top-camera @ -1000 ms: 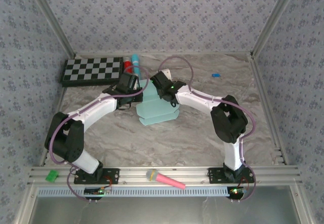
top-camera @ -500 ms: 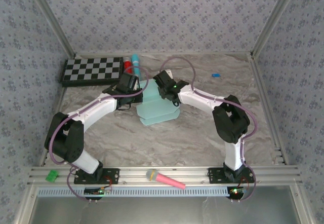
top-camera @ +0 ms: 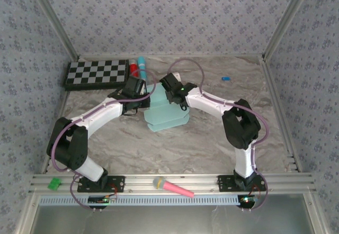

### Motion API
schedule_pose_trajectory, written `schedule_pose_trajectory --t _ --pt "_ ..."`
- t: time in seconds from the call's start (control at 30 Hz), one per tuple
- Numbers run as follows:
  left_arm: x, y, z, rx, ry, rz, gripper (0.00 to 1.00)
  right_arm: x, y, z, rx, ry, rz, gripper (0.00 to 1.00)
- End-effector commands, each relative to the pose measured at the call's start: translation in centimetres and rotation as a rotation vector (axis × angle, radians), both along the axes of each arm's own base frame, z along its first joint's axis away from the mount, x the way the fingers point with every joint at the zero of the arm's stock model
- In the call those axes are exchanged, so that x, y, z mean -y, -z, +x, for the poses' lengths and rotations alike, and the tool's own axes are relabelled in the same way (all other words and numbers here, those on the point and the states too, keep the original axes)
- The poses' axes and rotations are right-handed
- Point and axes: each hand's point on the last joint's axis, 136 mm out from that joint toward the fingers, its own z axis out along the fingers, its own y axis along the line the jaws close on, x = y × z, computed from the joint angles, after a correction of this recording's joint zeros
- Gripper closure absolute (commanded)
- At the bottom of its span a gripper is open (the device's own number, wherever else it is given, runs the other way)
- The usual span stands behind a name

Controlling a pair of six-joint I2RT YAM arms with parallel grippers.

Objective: Fold the paper box

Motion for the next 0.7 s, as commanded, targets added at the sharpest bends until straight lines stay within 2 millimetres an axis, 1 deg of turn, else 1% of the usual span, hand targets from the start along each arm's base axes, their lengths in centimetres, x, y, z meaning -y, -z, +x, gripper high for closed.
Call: schedule_pose_trajectory --t 0.0,0.17,0.37,0.57,0.67 --pt "-0.7 -1.8 0.0 0.020 -0.021 0.005 1.00 5.8 1.7 0.3 -0.020 0.148 -0.241 0.91" --pt "-0.8 -1.7 0.0 0.018 -0.020 0.010 1.00 7.2 1.7 0.7 0.003 0.220 -0.307 0.95" --pt "-0.7 -1.6 0.0 0.015 -0.017 0.011 1.00 8.3 2.0 1.0 0.006 0.285 -0.348 0.97" --pt "-0.7 -1.7 0.0 0.015 -0.017 0.011 1.00 9.0 2.5 1.2 -0.002 0.330 -0.369 0.98" --pt "-0.7 -1.6 0.0 0.015 -0.017 0.011 1.00 8.9 2.6 1.2 -0.009 0.327 -0.362 0.98"
